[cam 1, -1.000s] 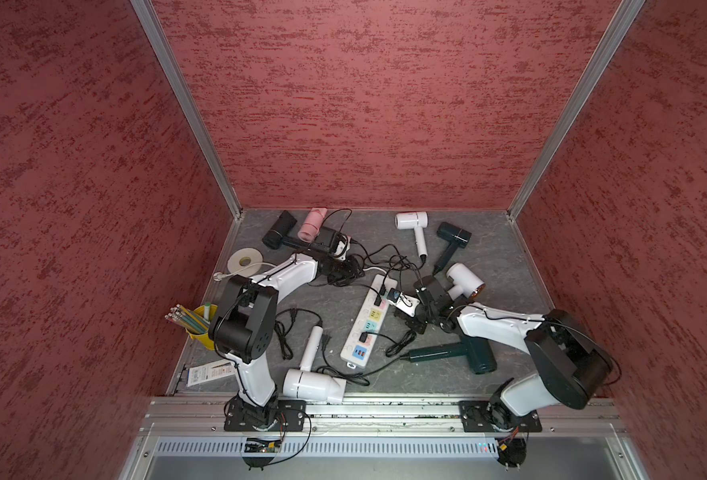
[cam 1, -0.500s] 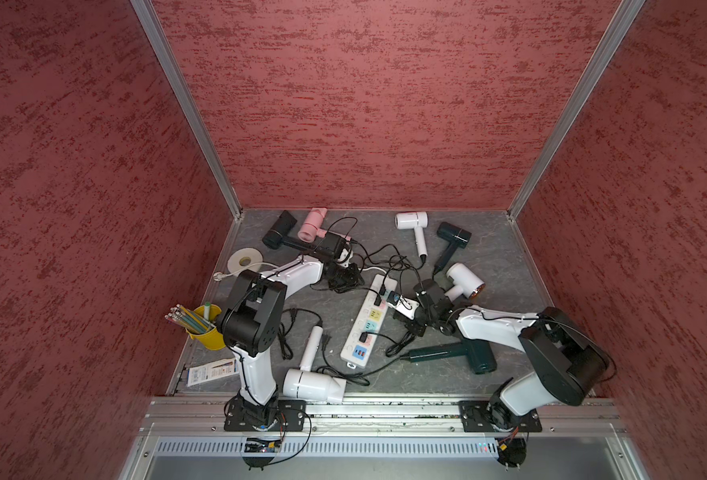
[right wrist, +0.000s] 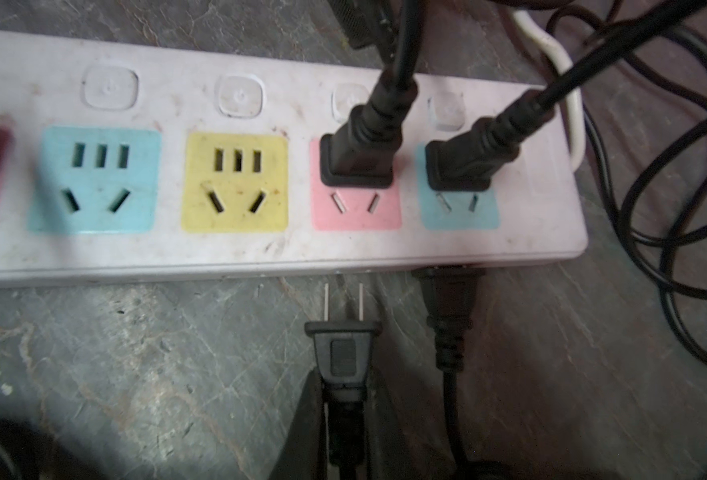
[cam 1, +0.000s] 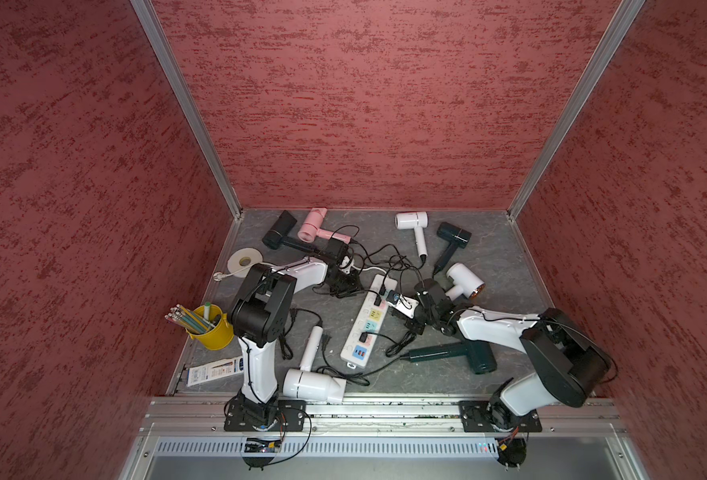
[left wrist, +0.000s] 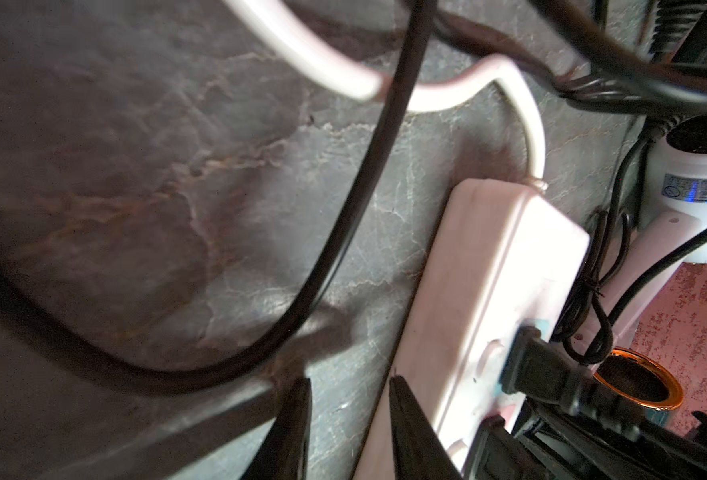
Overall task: Charge the blow dryers
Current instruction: Insert the plug into the socket.
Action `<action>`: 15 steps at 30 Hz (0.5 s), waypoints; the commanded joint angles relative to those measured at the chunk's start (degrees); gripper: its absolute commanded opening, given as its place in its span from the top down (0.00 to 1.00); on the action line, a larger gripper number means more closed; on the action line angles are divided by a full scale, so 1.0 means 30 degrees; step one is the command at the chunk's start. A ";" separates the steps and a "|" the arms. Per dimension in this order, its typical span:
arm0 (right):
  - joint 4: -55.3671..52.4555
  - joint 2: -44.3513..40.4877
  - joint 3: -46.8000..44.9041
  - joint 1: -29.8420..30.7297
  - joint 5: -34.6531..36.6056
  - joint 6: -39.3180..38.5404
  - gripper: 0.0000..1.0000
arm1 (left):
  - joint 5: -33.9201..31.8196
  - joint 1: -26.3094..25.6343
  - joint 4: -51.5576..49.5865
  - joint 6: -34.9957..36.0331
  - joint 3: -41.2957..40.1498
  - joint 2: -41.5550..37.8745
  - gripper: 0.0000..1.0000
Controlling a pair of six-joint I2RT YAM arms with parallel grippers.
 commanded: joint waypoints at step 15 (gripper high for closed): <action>-0.1322 0.2206 0.3609 -0.0052 -0.2222 -0.0029 1.00 | 0.0726 0.0382 0.0639 0.0284 0.0130 0.0540 0.68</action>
